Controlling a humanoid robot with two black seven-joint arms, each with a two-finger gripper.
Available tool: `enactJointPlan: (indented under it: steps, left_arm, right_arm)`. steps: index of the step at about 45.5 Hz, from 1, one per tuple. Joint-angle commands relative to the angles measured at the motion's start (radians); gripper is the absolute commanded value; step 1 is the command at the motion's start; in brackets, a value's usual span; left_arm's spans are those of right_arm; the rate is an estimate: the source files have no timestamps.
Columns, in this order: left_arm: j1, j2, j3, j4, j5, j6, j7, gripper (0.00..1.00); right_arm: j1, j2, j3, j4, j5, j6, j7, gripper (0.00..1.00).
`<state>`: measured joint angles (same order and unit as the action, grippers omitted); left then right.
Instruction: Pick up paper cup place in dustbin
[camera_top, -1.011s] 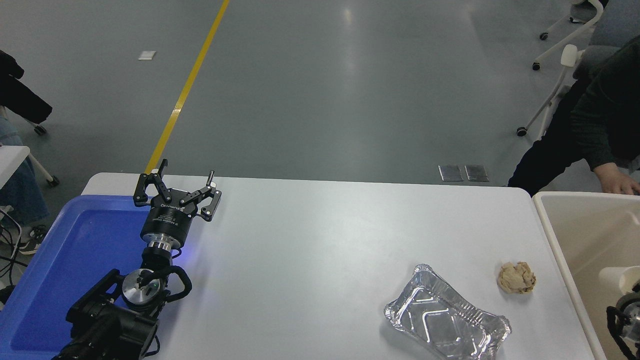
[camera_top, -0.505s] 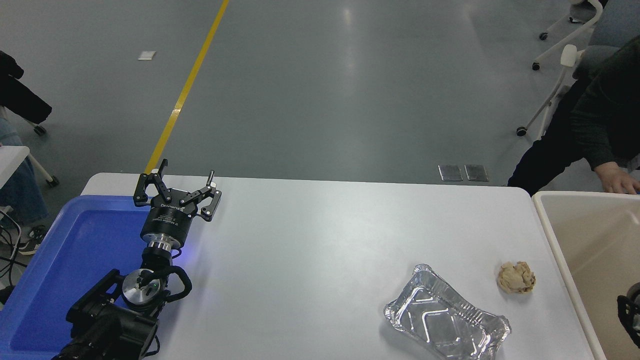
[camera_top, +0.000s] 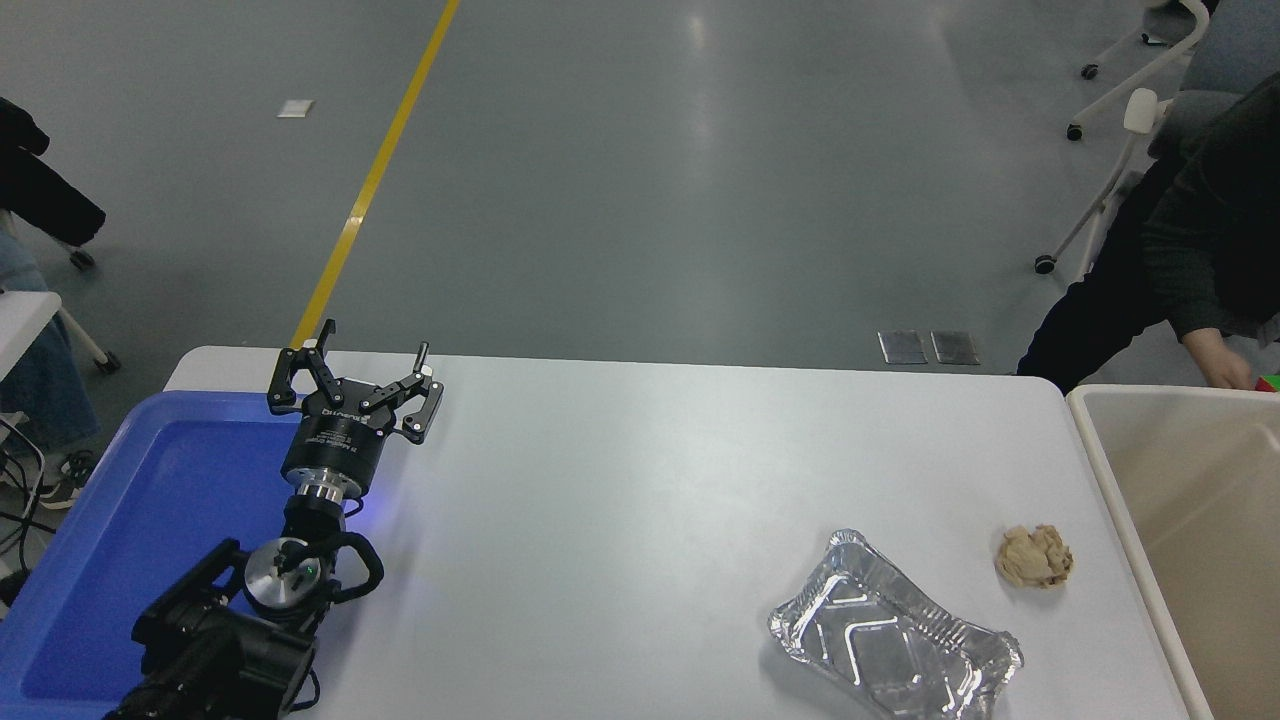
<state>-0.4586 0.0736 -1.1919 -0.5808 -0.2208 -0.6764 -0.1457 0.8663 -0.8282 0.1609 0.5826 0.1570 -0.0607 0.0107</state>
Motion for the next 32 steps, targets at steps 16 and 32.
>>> enactJointPlan:
  steps: [16,32]
  left_arm:
    - [0.000,0.000,0.002,-0.001,0.000,0.001,0.000,0.99]
    - [0.000,0.000,0.002,-0.001,0.001,0.000,0.000,0.99]
  right_arm:
    - [0.723,-0.353,-0.599,0.763,-0.533,0.127,0.002,1.00]
    - [1.258,-0.028,-1.314,0.796,-0.530,0.171,0.109,1.00]
